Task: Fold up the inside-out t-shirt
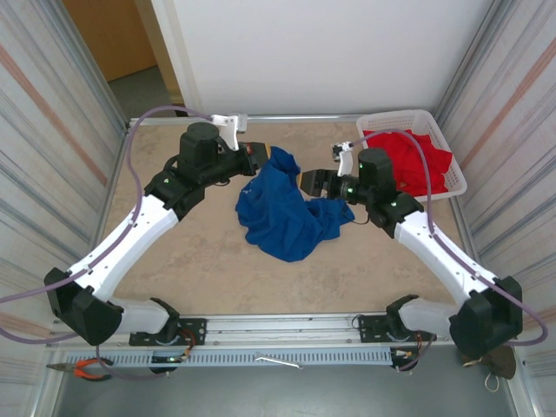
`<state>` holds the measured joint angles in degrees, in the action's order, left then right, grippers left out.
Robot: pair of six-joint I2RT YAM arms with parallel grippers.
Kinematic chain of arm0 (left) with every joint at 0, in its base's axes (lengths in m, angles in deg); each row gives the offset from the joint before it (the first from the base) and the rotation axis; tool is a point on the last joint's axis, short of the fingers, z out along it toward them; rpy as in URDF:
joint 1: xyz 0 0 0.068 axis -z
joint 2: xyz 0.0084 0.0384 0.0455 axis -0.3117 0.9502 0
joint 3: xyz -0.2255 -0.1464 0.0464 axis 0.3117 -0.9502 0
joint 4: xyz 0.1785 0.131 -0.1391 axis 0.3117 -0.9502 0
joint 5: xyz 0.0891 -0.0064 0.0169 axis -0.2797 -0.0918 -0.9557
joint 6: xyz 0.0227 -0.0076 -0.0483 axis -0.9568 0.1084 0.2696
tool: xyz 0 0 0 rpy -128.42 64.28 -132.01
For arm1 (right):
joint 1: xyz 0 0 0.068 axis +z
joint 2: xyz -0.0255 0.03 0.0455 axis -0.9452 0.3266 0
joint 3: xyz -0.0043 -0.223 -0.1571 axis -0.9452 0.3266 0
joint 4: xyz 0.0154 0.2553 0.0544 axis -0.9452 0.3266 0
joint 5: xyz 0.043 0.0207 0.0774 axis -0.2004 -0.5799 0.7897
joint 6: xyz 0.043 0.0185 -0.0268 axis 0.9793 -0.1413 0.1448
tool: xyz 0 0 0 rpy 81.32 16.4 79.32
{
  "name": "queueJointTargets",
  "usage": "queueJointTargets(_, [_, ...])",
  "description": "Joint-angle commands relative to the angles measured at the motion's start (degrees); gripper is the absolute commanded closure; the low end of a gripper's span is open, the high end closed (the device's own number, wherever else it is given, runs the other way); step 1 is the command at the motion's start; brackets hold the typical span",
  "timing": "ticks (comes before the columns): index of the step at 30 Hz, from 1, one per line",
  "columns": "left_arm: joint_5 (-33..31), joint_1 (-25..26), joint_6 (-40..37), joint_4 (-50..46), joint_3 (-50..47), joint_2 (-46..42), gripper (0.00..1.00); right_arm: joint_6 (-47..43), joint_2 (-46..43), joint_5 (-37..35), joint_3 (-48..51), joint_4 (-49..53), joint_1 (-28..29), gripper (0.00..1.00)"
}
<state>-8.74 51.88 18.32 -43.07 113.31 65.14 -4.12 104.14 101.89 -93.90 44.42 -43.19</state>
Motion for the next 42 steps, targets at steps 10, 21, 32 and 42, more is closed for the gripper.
queueJointTargets(10, [2.74,-0.33,1.55,2.70,-0.82,-0.64,1.00,-2.29,10.17,-11.57,-11.21,3.70,3.28,0.23])
queueJointTargets(21, [4.94,-10.07,2.40,4.32,-5.02,-1.19,1.00,-1.23,9.40,-5.25,-12.59,5.40,-5.39,1.00])
queueJointTargets(32, [8.70,-12.66,2.40,6.79,0.19,1.13,1.00,-1.36,2.54,5.58,-18.68,7.43,-7.73,1.00])
queueJointTargets(42, [10.28,-4.25,2.34,7.85,3.66,3.43,1.00,0.39,-0.28,1.60,-12.40,5.71,-12.57,1.00])
